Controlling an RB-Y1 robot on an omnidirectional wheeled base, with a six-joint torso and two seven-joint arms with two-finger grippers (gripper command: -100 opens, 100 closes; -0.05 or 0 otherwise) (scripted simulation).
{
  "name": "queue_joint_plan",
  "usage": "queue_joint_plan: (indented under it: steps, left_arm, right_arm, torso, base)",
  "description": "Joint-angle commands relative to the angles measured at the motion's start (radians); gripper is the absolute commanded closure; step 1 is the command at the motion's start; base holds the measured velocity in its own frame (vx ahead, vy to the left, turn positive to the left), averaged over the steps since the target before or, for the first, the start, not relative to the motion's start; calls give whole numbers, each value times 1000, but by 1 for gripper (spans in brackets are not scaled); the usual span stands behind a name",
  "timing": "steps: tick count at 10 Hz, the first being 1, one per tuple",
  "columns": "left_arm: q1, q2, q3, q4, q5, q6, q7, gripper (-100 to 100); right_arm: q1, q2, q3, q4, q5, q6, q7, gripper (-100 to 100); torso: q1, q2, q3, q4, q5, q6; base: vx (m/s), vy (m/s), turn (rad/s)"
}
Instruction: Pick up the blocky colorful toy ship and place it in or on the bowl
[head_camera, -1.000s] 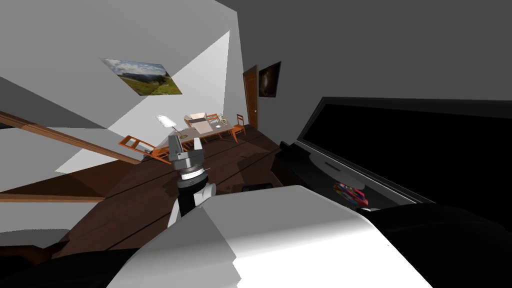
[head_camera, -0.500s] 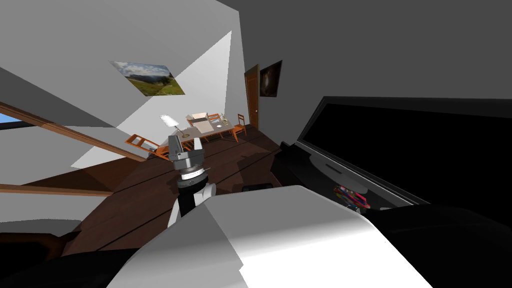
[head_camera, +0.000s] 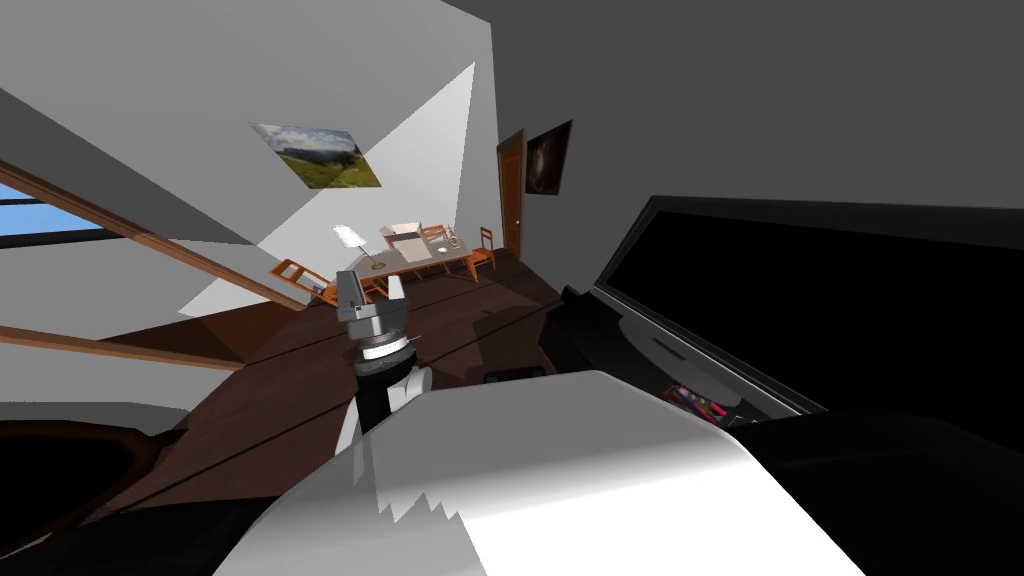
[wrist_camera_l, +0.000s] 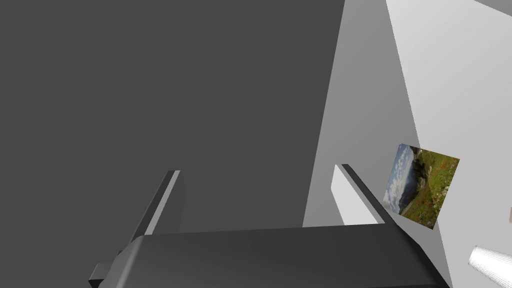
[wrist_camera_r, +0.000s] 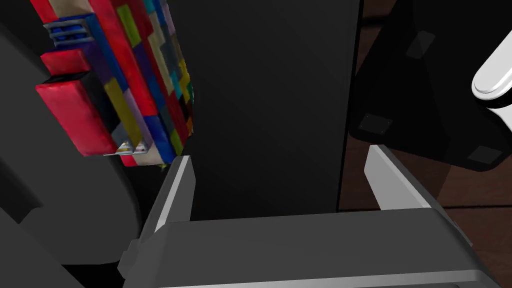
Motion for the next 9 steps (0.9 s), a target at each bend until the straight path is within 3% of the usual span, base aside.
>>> queue_joint_plan:
  steps: [1,4,6,8,9]
  left_arm:
    - [0,0,0,0,0,0,0,0]
    - [0,0,0,0,0,0,0,0]
    - [0,0,0,0,0,0,0,0]
    - [0,0,0,0,0,0,0,0]
    - [0,0,0,0,0,0,0,0]
  right_arm:
    - [-17,7,8,35,13,0,7,-100]
    - [-44,17,26,81,48,5,20,-100]
    - [-57,56,35,81,61,6,25,-100]
    - [-61,74,38,76,64,6,26,-100]
    - [-53,59,37,62,62,12,23,-100]
  torso:
    - [0,0,0,0,0,0]
    - [0,-1,0,0,0,0]
    - [-1,-1,0,0,-1,0]
    - [5,-2,-1,0,0,1]
    - [9,-2,-1,0,1,1]
  base:
    - [7,-161,65]
    - [-2,-183,89]
    - [10,-202,58]
    - [13,-86,16]
    - [4,-23,6]
